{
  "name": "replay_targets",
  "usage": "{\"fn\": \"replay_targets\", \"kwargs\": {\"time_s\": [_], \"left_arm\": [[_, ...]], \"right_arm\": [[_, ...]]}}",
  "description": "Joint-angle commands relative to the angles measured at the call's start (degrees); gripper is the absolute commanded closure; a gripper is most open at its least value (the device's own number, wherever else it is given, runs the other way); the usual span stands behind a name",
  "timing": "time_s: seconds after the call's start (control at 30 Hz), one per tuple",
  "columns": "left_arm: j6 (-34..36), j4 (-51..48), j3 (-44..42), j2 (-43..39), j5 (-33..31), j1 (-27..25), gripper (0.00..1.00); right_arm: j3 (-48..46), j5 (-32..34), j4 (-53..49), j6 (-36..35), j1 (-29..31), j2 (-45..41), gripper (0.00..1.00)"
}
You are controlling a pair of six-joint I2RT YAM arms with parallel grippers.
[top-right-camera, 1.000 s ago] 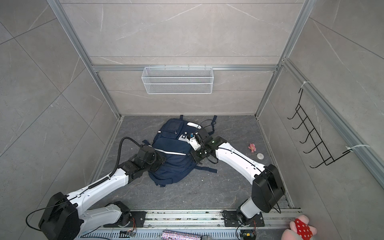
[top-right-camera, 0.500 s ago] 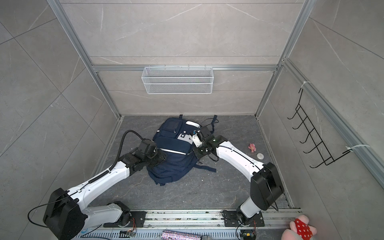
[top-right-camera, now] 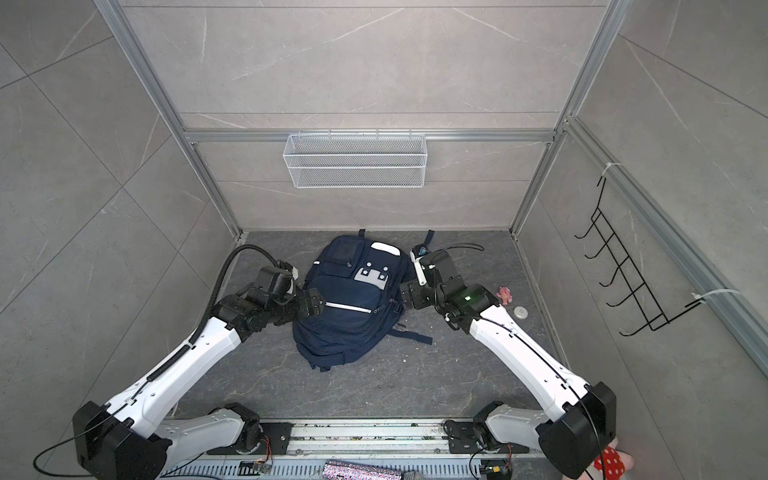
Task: Pack the student bag
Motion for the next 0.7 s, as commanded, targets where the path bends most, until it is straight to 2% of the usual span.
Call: {"fn": "replay_targets", "kwargs": {"time_s": [0.0,0.1,0.27,0.43,0.53,0.67], "left_arm": [[8.48,-3.21,-1.36,-4.46,-2.71,3.93,0.04],[10.97,-3.00,-3.34,-5.85,-7.58,7.27,0.01],[13.46,-3.23,-4.75,-3.32,-16.40,9.22,0.01],[12.55,-1.41,-7.15,-2.49,-16.72,10.95,0.02],[12.23,-0.10,-10.03,-3.63,-18.64,11.01,0.02],[13.87,0.64,-13.84,-6.08,-22.77,11.14,0.03]], "right_arm": [[-3.11,6.75,0.05,5.39,-2.16,-5.57,0.00],[-7.61,8.77,3.13,7.99,-4.94,-11.40,0.00],[-15.14,20.52,4.70,13.78,-10.46,-18.34,0.00],[-20.85,32.77,4.86,18.42,-14.94,-21.55,0.00],[-24.55,35.78,7.65,17.28,-15.57,-23.33,0.00],[-30.19,35.19,12.82,11.93,-16.22,-24.56,0.00]]}}
